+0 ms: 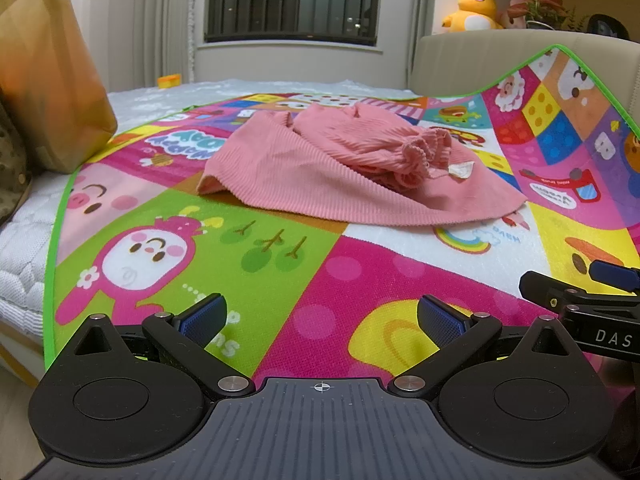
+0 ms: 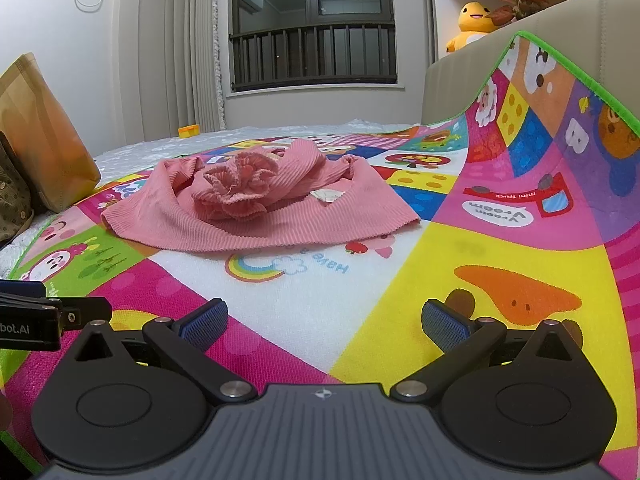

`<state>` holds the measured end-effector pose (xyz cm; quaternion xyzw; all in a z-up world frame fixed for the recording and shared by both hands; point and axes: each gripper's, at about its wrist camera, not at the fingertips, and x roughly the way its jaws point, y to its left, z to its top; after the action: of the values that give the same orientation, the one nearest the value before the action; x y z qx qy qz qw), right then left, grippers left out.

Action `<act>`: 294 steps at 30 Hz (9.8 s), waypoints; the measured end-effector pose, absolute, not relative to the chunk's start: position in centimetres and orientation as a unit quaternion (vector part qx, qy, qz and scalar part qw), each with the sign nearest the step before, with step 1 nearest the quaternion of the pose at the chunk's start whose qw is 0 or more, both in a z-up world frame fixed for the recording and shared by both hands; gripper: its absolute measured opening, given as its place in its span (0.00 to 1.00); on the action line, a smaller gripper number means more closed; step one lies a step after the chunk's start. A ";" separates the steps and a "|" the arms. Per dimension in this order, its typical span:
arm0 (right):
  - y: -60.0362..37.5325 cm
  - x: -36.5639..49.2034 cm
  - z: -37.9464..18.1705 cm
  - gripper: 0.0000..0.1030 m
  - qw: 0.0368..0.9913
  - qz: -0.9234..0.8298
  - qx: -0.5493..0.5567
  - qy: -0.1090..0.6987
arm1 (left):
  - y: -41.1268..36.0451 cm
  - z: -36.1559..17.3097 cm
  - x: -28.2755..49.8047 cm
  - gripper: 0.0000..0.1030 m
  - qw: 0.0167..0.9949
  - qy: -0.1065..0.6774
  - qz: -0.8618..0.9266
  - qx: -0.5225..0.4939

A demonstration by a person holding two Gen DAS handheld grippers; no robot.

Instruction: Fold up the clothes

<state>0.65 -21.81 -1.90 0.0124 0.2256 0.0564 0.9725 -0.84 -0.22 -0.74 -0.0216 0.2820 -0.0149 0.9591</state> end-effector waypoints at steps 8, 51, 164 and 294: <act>-22.7 2.3 -2.1 1.00 0.965 0.064 0.038 0.251 | 0.7 -1.0 0.6 1.00 0.952 0.298 -0.049 -0.050; -22.4 34.7 -1.1 0.40 0.923 0.147 -0.010 0.355 | 10.6 -0.5 30.7 1.00 0.883 0.386 -0.213 -0.161; -40.8 23.1 5.8 0.53 0.945 -0.009 -0.015 0.327 | 22.6 5.7 21.3 0.73 0.930 0.304 -0.100 -0.182; -34.0 22.1 4.7 1.00 0.969 0.042 0.069 0.234 | 5.4 3.1 27.9 0.91 0.961 0.265 -0.083 -0.002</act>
<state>22.07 -33.99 4.66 0.0693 0.2338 0.0424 0.9689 27.90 5.39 3.14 -0.0024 0.2655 -0.0826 0.9606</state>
